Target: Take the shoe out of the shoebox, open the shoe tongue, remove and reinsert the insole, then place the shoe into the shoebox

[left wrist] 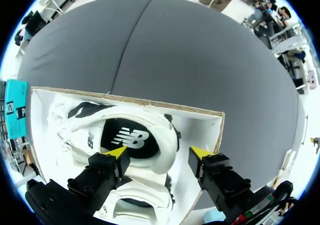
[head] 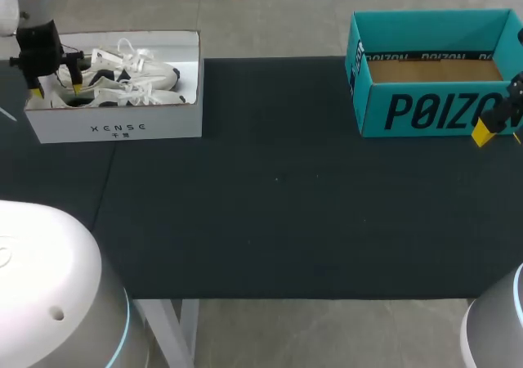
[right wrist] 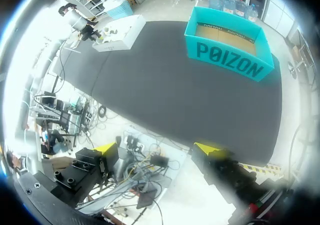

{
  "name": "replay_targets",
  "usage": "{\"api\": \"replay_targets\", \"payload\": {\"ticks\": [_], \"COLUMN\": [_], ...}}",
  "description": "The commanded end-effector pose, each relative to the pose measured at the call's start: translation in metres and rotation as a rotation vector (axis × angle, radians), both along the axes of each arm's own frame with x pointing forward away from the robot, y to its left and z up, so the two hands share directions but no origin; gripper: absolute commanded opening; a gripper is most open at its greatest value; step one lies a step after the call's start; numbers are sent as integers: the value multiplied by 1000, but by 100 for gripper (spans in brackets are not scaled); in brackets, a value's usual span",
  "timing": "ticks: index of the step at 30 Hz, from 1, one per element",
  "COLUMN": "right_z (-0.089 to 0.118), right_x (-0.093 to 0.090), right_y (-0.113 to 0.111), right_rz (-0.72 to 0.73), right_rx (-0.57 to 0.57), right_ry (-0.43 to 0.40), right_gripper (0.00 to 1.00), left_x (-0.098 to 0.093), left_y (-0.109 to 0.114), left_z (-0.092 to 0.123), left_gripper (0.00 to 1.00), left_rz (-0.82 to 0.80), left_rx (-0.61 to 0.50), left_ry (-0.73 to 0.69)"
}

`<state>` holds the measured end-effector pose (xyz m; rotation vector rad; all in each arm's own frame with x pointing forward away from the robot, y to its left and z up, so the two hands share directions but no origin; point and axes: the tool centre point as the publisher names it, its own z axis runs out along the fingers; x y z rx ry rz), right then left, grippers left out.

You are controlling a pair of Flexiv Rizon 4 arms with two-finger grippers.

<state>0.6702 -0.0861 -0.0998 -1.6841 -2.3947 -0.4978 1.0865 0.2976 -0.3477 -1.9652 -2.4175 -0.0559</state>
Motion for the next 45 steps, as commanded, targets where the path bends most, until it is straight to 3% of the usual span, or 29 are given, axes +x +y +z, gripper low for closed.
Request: {"api": "replay_targets", "payload": {"ticks": [1,7,12,13,15,17,18,28,29,30,34,45], "right_z": [0,0,0,0,0,0,0,0,0,0,0,0], "right_x": [2,2,2,2,2,2,2,2,2,2,2,2], "right_y": [1,1,1,1,1,1,1,1,1,1,1,1], "right_rz": [1,1,1,1,1,1,1,1,1,1,1,1], "right_rx": [-1,-1,-1,-1,-1,-1,-1,-1,-1,-1,-1,-1], "right_ry": [5,5,5,5,5,5,5,5,5,5,5,5], "right_gripper": [100,100,100,100,100,100,100,100,100,100,100,100], "left_x": [-2,-5,-7,-7,-7,-7,-7,-7,-7,-7,-7,-11], "left_y": [-2,-3,-3,-3,-2,-1,-1,4,4,5,8,13], "left_z": [0,0,1,1,-1,-3,-4,-11,-11,-11,-9,22], "left_gripper": [74,82,73,57,46,17,13,12,9,0,0,0], "left_rz": [-5,-8,-4,-2,1,5,6,13,12,12,12,22], "left_rx": [1,2,-1,-2,-1,0,2,4,4,4,5,9], "left_ry": [-2,-3,-7,-6,-6,-5,-4,6,5,4,0,-72]}}
